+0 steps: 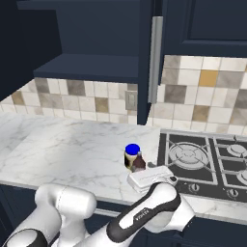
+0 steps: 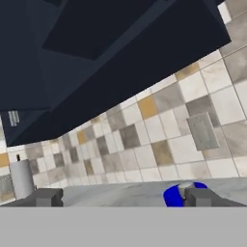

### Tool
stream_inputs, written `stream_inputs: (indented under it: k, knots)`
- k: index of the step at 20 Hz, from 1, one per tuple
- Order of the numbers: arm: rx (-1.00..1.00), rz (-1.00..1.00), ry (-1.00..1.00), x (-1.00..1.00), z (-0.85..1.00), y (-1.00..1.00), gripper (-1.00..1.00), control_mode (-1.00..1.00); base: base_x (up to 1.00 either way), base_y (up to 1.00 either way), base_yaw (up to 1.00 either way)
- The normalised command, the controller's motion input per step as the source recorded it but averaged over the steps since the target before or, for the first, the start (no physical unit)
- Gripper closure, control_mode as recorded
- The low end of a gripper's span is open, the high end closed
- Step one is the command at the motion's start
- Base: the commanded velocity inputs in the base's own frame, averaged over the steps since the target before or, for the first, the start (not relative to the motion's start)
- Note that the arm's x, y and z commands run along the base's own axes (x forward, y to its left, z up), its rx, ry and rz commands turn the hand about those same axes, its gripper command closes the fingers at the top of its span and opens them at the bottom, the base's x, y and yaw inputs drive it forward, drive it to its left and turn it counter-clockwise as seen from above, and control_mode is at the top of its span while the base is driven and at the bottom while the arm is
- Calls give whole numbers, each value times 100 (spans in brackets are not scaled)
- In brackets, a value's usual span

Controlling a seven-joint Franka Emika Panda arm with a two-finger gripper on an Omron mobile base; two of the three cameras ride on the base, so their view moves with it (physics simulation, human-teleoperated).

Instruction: Take 2 condiments from the cabinet and move them on the counter near the stove.Make sure the condiments are lined up with each other, next to each other.

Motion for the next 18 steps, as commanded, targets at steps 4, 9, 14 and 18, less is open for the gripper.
stream_inputs:
  k: [4, 9, 14, 18]
  knots:
    - [0, -1, 2, -54, 32, 0, -100, -100, 0, 0, 0]
    - [-4, -6, 5, -38, 51, 4, -100, -100, 0, 0, 0]
    - [-18, -14, 18, -38, 24, 29, -100, -100, 0, 0, 0]
    - [-20, -19, 35, -24, 29, 38, -100, -100, 0, 0, 0]
